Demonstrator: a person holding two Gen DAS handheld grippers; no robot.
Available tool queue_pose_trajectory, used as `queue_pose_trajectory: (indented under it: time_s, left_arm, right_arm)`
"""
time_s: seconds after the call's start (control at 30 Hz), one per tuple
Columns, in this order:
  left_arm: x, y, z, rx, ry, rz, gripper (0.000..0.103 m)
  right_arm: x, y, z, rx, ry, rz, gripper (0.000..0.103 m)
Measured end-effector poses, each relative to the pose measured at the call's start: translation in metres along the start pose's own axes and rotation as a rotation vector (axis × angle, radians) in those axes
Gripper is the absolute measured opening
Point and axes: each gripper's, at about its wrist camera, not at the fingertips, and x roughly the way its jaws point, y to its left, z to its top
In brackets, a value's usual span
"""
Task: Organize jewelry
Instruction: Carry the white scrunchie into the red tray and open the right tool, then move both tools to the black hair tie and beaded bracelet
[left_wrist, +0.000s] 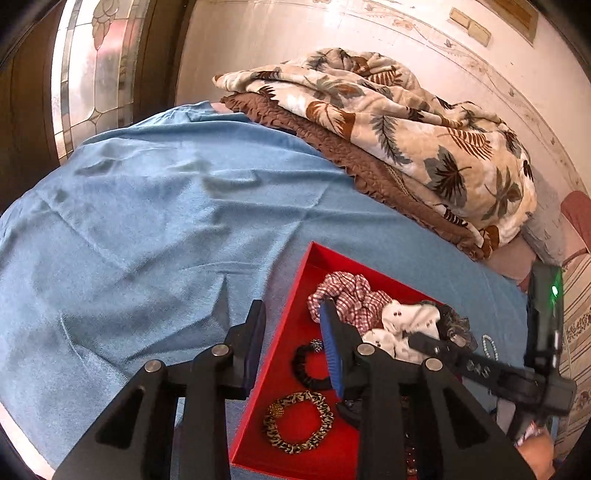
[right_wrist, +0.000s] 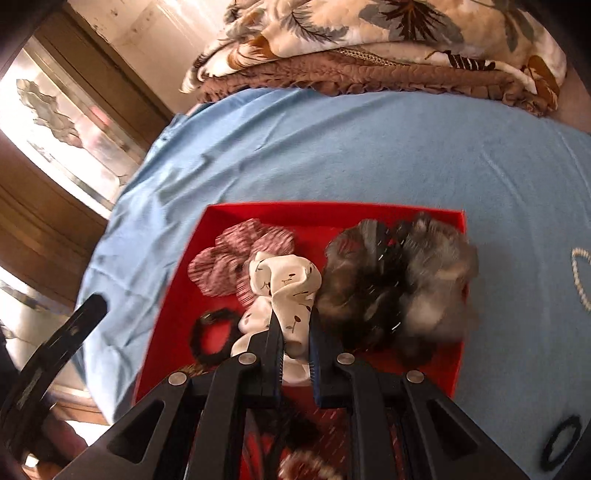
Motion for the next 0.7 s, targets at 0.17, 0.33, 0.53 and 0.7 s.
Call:
queue_pose_trajectory:
  time_s: [0.17,0.33,0.53,0.7]
  left_arm:
    - [0.002,-0.013,-0.003,0.042,0.000,0.021,0.034]
    - [0.004,-0.020,-0.005,0.052,0.010,0.022,0.037]
    - [0.001,-0.035,-0.016,0.080,0.021,0.007,0.038]
    - [-0.003,-0.054,-0.034,0.119,-0.008,-0.004,0.045]
  right_arm:
    - [-0.006,-0.005,0.009,0.022,-0.012,-0.011,0.033]
    - [-0.039,-0.011,0.003,0.024,-0.049,0.024,0.052]
    - [-0.097,-0.062,-0.023,0.027,-0.091,-0.039,0.056]
    - [-0.137,-0.150,-0.049,0.138,-0.106,-0.206,0.056]
